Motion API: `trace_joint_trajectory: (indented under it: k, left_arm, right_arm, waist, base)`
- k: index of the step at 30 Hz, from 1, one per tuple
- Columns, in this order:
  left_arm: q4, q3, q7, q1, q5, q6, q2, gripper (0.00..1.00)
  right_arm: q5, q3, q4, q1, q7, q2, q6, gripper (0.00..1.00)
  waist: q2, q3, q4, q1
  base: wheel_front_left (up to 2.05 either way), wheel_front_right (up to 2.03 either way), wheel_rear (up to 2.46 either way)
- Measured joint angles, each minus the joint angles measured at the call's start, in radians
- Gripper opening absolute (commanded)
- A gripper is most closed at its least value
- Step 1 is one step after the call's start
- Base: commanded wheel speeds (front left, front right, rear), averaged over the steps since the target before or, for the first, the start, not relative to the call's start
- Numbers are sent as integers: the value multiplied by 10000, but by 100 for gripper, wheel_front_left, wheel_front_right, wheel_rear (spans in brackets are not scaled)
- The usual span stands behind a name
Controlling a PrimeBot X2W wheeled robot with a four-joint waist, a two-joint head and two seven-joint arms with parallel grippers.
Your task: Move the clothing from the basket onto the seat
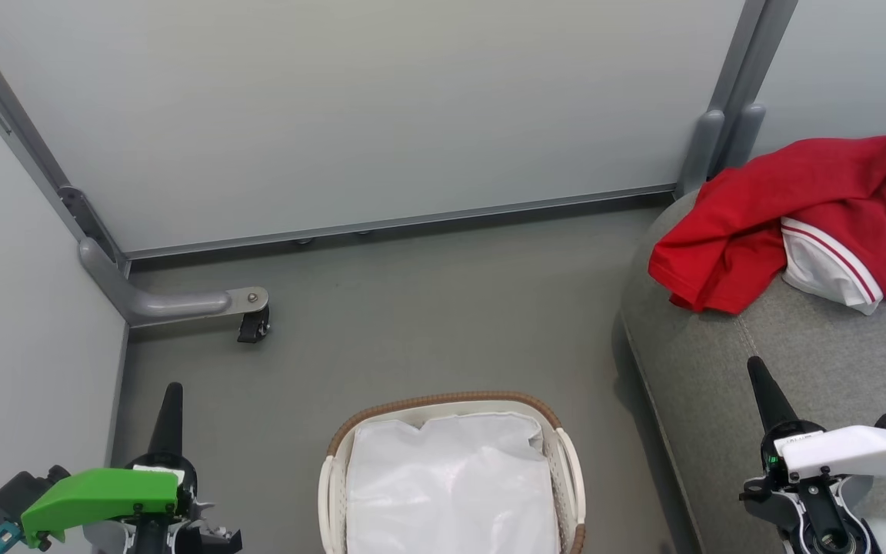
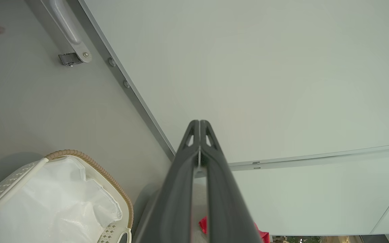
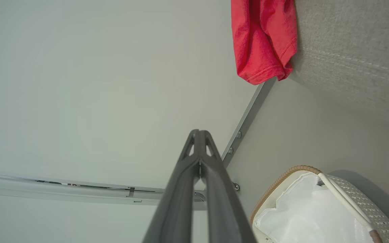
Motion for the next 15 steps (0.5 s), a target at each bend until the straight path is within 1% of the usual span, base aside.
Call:
trace_joint_trajectory:
  k: [15]
  left_arm:
    - [-94,203,343,-109,-1081,-46,2,0]
  right_arm:
    - [1279,-84,-84,-10,322,-8,-6,0]
  waist:
    - [0,-9,-32,0]
  base:
    - [0,0,0]
